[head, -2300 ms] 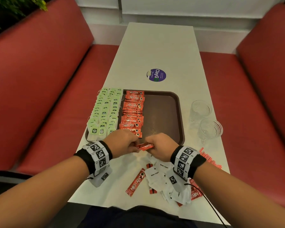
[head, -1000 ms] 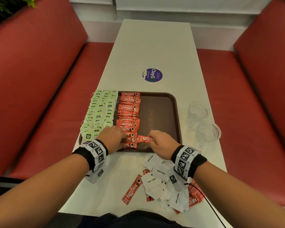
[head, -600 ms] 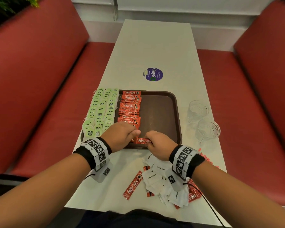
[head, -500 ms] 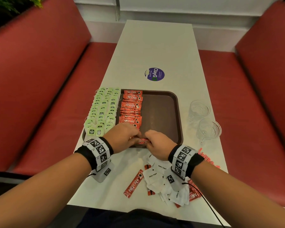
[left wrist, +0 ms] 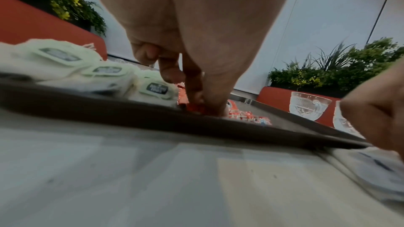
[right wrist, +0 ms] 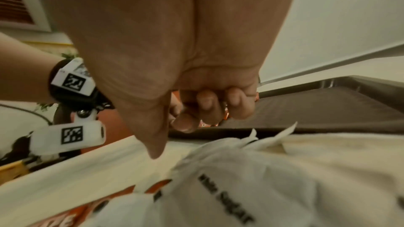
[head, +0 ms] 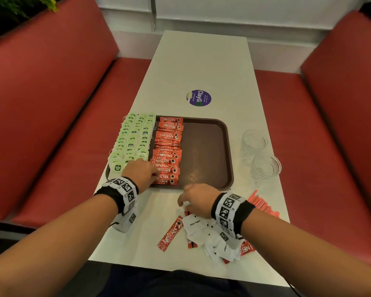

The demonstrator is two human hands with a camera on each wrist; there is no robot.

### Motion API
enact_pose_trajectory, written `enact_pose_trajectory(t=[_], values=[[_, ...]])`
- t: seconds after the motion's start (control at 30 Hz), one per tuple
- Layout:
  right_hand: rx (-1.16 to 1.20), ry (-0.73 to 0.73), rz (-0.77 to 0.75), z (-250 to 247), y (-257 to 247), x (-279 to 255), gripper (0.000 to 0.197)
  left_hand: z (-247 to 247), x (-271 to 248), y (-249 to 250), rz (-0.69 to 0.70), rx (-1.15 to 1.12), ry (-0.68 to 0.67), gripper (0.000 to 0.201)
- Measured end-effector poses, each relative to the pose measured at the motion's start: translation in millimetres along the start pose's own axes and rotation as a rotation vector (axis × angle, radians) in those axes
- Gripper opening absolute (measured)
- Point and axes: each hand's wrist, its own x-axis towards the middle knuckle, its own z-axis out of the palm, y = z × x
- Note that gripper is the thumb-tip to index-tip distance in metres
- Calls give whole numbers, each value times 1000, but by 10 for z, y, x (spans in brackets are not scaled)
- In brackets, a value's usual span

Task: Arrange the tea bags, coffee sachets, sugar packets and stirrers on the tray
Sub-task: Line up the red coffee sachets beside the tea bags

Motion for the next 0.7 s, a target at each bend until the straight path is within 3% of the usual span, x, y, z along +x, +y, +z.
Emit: enact_pose_trajectory(t=[0.23, 0.37, 0.5, 0.7], values=[[-139, -90, -131, -13, -54, 60, 26, -102, 19, 83, -49, -17, 22, 10], [-159, -100, -142, -12, -34, 79, 26, -164, -185, 268, 104, -129, 39, 22], [-171, -110, -138, -19, -27, 98, 26, -108, -466, 423, 329, -64, -123, 34], [-204, -136, -92, -8, -29, 117, 29, 123, -706, 578, 382, 99, -347, 55]])
